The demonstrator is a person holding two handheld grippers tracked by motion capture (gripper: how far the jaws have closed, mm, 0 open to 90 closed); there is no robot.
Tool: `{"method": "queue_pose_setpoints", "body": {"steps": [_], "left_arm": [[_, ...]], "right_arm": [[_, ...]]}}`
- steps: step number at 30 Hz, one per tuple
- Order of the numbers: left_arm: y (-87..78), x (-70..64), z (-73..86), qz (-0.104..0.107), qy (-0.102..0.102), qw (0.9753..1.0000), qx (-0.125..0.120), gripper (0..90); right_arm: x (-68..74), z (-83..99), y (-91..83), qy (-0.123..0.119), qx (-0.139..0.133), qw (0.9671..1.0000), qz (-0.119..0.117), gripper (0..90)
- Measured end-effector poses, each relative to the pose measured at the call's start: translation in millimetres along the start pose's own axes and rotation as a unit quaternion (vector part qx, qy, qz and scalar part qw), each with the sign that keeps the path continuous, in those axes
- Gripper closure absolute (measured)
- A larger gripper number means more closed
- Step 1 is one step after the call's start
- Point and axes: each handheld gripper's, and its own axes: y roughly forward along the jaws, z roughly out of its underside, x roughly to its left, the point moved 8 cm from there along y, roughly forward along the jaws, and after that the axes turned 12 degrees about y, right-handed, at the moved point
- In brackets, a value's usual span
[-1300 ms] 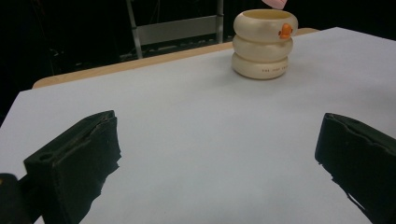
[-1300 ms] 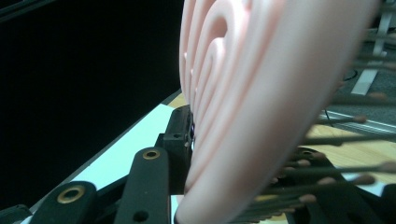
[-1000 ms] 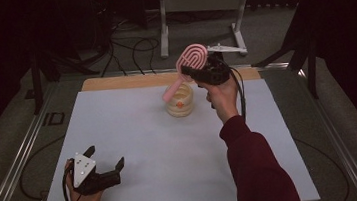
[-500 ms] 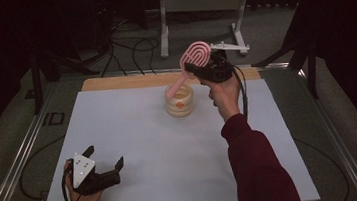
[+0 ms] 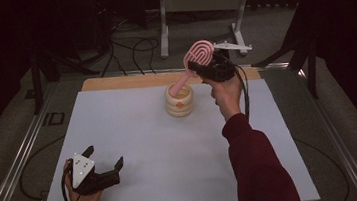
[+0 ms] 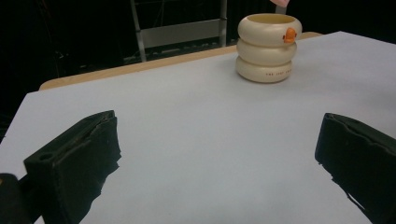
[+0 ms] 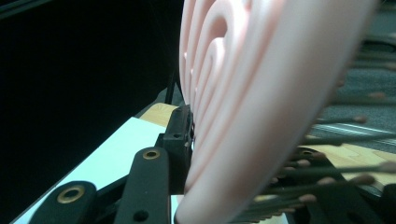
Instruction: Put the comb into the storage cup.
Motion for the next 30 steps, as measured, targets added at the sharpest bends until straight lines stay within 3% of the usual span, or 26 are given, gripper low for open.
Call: {"method": "queue_pose_setpoints", "body": {"steps": [30], "left_arm": [[-0.5,1.9,0.9,-0.003,-0.001,1.0000,0.000,0.5]], "right_arm": [[-21.6,-0.1,-1.5,-0.005,-0.019,0.9984,0.053,64.2]]}}
